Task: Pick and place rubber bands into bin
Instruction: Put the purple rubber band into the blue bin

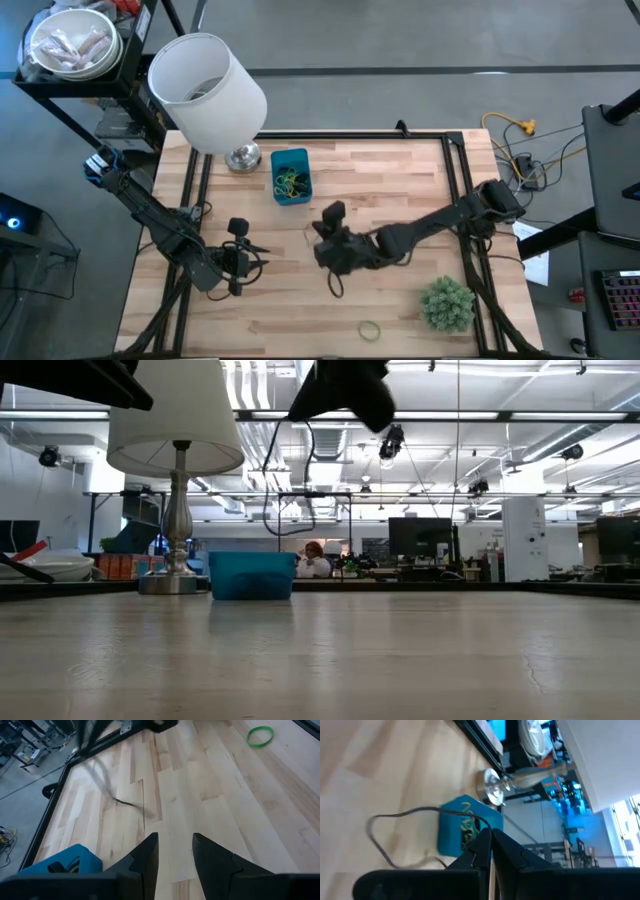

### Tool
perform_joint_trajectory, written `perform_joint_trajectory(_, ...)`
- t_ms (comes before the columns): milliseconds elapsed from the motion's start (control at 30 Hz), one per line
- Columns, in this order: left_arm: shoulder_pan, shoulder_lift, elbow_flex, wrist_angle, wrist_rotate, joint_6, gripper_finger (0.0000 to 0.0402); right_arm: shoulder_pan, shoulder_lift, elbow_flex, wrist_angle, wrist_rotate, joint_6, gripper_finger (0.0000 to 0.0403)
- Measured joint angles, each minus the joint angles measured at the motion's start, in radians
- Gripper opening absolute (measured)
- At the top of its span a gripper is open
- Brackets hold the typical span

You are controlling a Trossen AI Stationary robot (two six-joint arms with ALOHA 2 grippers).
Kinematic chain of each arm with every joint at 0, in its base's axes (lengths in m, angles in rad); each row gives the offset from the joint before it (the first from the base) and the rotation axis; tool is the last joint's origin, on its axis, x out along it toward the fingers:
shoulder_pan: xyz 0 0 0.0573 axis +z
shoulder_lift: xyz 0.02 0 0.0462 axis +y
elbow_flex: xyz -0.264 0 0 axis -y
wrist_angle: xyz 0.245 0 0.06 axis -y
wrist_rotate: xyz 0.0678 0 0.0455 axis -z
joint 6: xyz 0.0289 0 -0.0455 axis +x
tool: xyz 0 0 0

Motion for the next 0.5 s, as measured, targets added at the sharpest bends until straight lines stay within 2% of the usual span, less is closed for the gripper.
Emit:
perform_joint_trajectory(133, 0.000, 0.000, 0.000, 0.000, 0.000, 0.000, 0.0105, -0.066, 0.000, 0.007, 0.028, -0.030, -0.027, 0.0008)
perform_joint_trajectory(367, 0.000, 0.000, 0.000, 0.000, 0.000, 0.000, 0.0105, -0.205, 0.000, 0.007, 0.135, -0.210, -0.058, 0.0008)
perform_joint_trajectory(500, 0.000, 0.000, 0.000, 0.000, 0.000, 0.000, 0.0105, -0.283, 0.000, 0.007, 0.192, -0.277, -0.078, 0.0008)
